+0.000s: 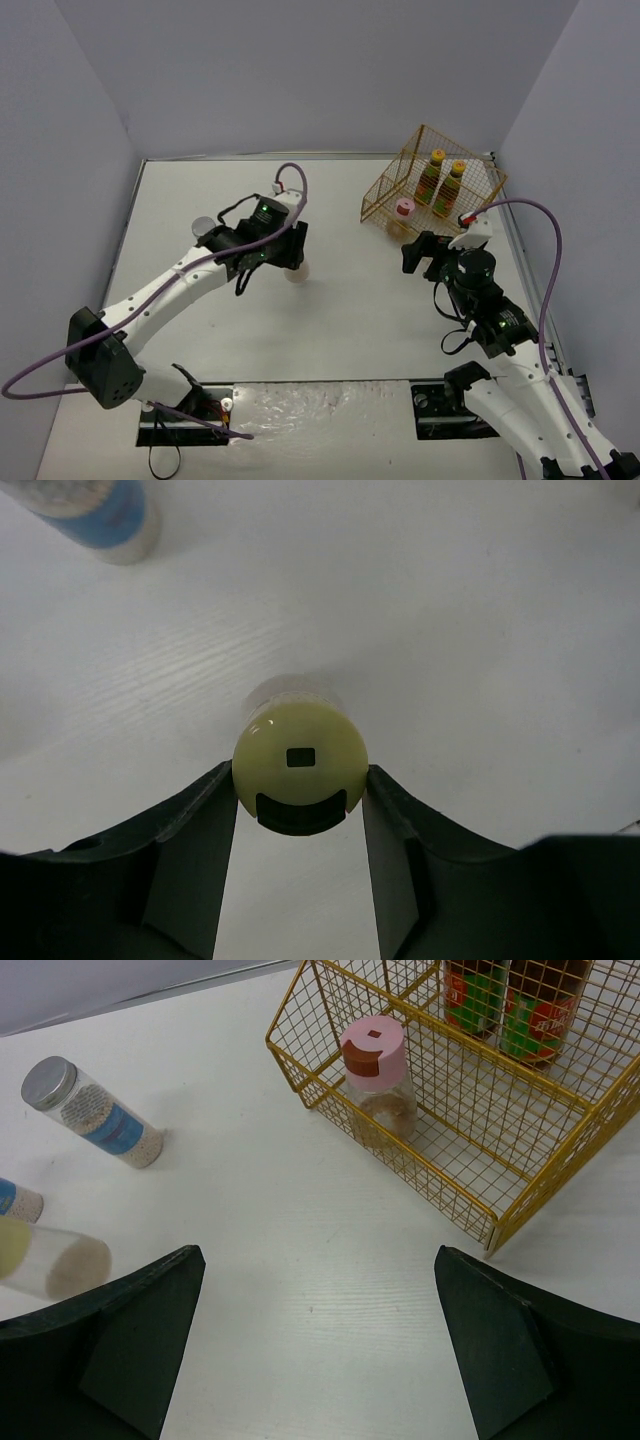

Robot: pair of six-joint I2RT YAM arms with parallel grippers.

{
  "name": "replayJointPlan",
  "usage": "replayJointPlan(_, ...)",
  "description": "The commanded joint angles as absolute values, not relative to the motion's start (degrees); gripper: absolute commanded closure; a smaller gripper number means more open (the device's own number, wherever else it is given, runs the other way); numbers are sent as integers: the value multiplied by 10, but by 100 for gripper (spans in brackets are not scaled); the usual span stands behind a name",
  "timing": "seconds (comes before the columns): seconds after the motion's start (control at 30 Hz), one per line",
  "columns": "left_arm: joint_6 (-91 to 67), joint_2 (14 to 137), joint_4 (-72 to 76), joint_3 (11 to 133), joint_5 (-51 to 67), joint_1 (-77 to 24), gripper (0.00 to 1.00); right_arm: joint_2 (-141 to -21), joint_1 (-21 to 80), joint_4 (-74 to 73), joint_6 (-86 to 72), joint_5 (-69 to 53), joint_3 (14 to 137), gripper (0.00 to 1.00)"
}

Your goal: Organize the condiment bottles

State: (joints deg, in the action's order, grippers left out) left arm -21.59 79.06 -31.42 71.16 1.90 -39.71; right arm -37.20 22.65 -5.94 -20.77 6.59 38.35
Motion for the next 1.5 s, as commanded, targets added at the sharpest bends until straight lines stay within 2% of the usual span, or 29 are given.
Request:
replayJointPlan(0.0,-231,809,-212,710,10,-439,92,-385,231,-39,-195,45,398,3)
replayJointPlan(0.23,-237,864,-161,701,5,-473,81,-413,234,-45,-192,28,391,2)
replayJointPlan(0.47,-246,877,-136,664,5,-480,64,-445,261,-42,-185,36,388,2)
replayJointPlan(0.57,-250,868,-133,656,-9,-481,50,-468,295,-37,-183,51,395,2)
replayJointPlan(0.63,-249,861,-140,659,-14,-481,34,-489,322,-35,-183,71,406,1)
replayJointPlan(0.73,-249,847,-150,662,-18,-481,19,-518,356,-29,-183,86,417,1)
replayJointPlan(0.8,-251,834,-158,659,-23,-481,12,-535,370,-15,-186,88,423,1)
replayJointPlan(0.9,-258,798,-171,649,-37,-479,7,-550,384,3,-188,83,430,1)
replayJointPlan(1.07,-258,724,-202,615,-82,-463,6,-596,416,33,-187,89,449,1)
replayJointPlan(1.47,-240,527,-298,515,-90,-318,4,-765,507,102,-219,173,513,1)
